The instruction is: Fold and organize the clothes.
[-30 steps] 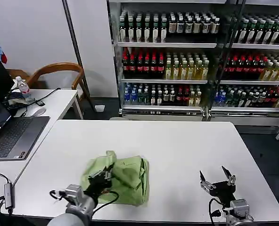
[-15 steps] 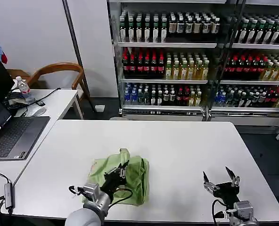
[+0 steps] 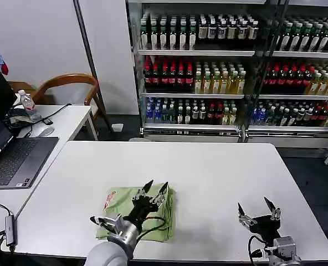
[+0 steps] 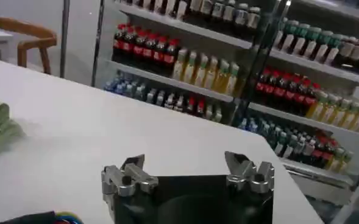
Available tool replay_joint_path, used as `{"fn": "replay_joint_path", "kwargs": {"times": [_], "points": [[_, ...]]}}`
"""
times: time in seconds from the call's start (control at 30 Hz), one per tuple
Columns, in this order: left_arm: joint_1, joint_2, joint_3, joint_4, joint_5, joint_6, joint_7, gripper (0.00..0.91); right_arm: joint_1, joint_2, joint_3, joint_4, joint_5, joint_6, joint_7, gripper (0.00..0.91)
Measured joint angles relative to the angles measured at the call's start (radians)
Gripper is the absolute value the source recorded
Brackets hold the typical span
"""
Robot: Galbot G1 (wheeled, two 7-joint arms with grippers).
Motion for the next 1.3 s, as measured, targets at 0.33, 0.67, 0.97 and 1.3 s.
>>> {"fn": "replay_joint_path", "kwargs": {"times": [0.33, 0.67, 0.97, 1.3], "points": [[0.109, 0.094, -0.192, 0.005, 0.022, 0.013, -0.041, 0.907, 0.064, 0.008, -0.041, -0.022, 0.003, 0.001, -0.003, 0.907], [0.162, 0.117, -0.268, 0.067, 0.036, 0.112, -0.106, 0.907, 0.082, 0.006, -0.043, -0.028, 0.002, 0.007, -0.006, 0.907], [0.160, 0.109, -0.246, 0.137, 0.043, 0.104, -0.135, 0.907, 0.093, 0.012, -0.042, -0.034, -0.001, 0.009, -0.006, 0.907], [0.173, 0.106, -0.206, 0.148, 0.057, 0.083, -0.135, 0.050, 0.105, 0.011, -0.045, -0.044, -0.001, 0.009, -0.007, 0.907]]}}
